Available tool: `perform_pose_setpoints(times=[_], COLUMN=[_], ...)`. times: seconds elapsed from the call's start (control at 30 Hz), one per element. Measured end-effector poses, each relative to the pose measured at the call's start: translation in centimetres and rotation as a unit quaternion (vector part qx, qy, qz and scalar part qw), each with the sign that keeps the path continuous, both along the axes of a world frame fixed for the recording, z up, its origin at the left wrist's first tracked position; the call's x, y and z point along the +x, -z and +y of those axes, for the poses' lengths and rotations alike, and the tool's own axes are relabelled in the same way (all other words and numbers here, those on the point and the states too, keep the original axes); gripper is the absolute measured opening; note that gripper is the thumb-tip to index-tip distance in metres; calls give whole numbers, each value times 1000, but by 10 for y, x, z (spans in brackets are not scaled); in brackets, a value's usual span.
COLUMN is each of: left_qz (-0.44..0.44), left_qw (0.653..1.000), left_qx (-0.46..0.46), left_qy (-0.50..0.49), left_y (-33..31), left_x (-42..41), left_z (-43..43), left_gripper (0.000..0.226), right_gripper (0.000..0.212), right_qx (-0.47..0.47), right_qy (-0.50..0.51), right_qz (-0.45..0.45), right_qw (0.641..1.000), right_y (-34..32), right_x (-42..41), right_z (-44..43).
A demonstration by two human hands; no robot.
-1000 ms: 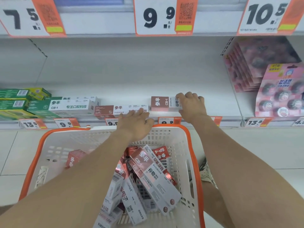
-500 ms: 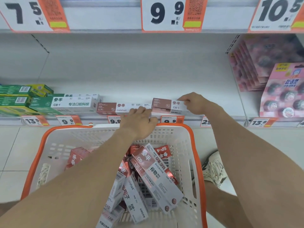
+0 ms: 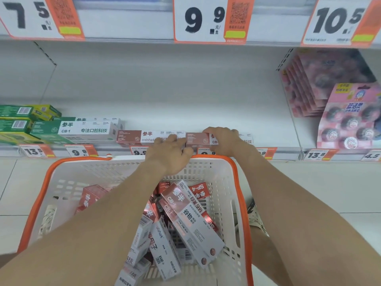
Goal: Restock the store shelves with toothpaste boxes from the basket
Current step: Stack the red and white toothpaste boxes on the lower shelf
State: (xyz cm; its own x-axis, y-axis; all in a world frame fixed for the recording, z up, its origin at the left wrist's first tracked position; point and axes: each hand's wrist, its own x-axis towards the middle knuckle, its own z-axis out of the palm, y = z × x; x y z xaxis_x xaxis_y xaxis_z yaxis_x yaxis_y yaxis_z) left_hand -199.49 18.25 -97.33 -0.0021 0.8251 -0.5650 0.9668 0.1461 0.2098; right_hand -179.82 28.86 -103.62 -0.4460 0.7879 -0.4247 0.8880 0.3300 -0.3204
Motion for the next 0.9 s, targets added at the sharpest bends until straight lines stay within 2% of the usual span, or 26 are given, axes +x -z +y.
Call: perform_pose_setpoints(times=[0.13,0.23,0.33,0.37,0.43,0.5,0.6,0.67,0.7,0.73,0.8,0.83,0.9], left_qz=[0,-13,-41,-50,-90,-130,-119,-101,-86,-65,-27,-22,-31], left_qw=[1000,999,999,998,989,967,932,940,951,964,985,989,993], left_qx=[9,5,22,45,119,218,342,324,293,252,147,94,21], left_qy=[14,29,19,13,-8,-16,-13,-29,-40,-50,-92,-111,-115], left_y=[-2,-2,0,0,-1,-4,-2,0,3,6,4,5,10], left_x=[0,-6,-15,-17,-21,-26,-46,-62,-70,-76,-83,-86,-95], left_z=[1,1,-4,-10,-31,-62,-113,-141,-151,-159,-171,-177,-189], left_gripper=[65,62,70,71,70,60,29,17,14,15,20,24,35], right_gripper=[65,78,44,34,33,29,23,14,13,16,14,23,67], right_qx=[9,-16,25,55,90,91,-48,-194,-238,-245,-188,-166,-162], right_qy=[-8,34,93,95,83,39,-43,-58,-52,-39,0,31,79], right_qz=[-3,64,143,156,174,155,93,40,9,-19,-55,-57,-70], right_qw=[1000,997,985,982,977,983,994,978,970,969,981,984,981], right_y=[0,-13,-37,-46,-69,-87,-110,-118,-114,-106,-82,-70,-54], right_x=[-1,-1,-7,-12,-28,-46,-69,-74,-71,-69,-61,-55,-46], right_z=[0,0,-9,-16,-36,-59,-102,-133,-148,-162,-193,-210,-246])
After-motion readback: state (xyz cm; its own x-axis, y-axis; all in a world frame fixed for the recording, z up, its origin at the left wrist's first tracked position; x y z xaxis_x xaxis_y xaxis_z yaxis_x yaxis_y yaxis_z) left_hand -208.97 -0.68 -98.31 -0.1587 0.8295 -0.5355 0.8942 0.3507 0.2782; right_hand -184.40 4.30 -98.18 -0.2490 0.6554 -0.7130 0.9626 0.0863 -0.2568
